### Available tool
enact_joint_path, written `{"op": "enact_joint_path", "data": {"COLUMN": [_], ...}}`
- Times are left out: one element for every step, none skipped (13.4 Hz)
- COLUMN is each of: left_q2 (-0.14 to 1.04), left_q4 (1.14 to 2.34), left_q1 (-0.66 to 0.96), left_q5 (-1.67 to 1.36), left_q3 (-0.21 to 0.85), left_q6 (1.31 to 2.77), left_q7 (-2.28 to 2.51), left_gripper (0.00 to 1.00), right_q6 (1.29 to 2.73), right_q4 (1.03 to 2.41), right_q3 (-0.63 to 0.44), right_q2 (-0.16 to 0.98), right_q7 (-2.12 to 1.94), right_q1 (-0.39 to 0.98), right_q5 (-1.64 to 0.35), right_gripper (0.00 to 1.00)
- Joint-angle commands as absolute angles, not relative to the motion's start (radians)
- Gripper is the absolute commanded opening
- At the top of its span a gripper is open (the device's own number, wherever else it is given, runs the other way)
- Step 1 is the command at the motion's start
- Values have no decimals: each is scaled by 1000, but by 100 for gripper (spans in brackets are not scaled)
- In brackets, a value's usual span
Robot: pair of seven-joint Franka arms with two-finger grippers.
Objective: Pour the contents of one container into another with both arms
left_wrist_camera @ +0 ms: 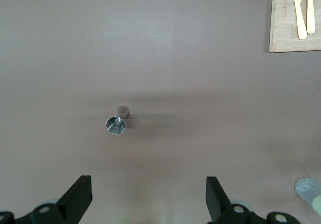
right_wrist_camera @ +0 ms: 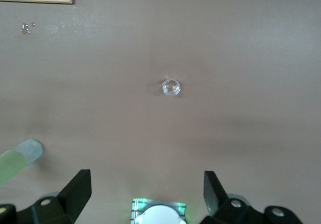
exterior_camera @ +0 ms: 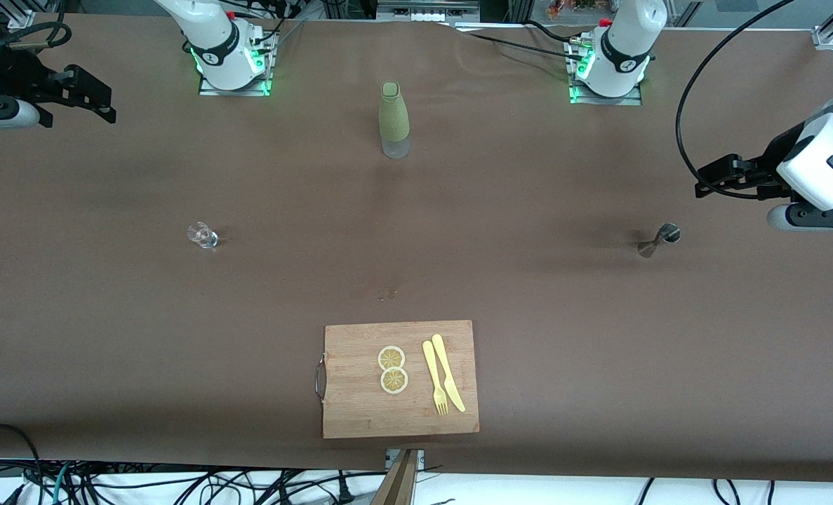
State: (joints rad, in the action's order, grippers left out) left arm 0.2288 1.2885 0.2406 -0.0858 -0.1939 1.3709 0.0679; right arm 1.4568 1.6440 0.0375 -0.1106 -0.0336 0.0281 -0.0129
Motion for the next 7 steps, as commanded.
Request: {"op": "enact_joint_path", "data": {"left_q2": [230, 230, 230, 230, 233, 233, 233], "left_q4": [1295, 1293, 1293, 1293, 1295, 1293, 1295], "left_q1": [249, 249, 247, 248, 247, 247, 247], "left_q5": [-91, -91, -91, -91, -91, -91, -92], "left_q3": [-196, -198, -198, -198, -198, -198, -199], "left_q6": [1373, 1373, 1373, 1376, 1376, 1376, 1376], "left_q7": [84, 84, 84, 84, 86, 86, 84], "left_gripper": [100, 100, 100, 100, 100, 100, 100], "right_q6": [1490, 1488, 1483, 1489, 1493, 1493, 1494], "right_q4": [1660, 1658, 1648, 1634, 1626, 1620, 1614], "right_q3": [-44, -43, -44, -41, -41, -41, -41], "right_q2": [-114, -112, -109, -94, -84, -80, -78], "right_q7": [-97, -94, -95, -95, -97, -97, -97], "right_q1": [94, 94, 95, 94, 94, 94, 94], "right_q5": [8, 8, 5, 3, 3, 5, 6], "right_gripper": [99, 99, 99, 99, 99, 99, 99]}}
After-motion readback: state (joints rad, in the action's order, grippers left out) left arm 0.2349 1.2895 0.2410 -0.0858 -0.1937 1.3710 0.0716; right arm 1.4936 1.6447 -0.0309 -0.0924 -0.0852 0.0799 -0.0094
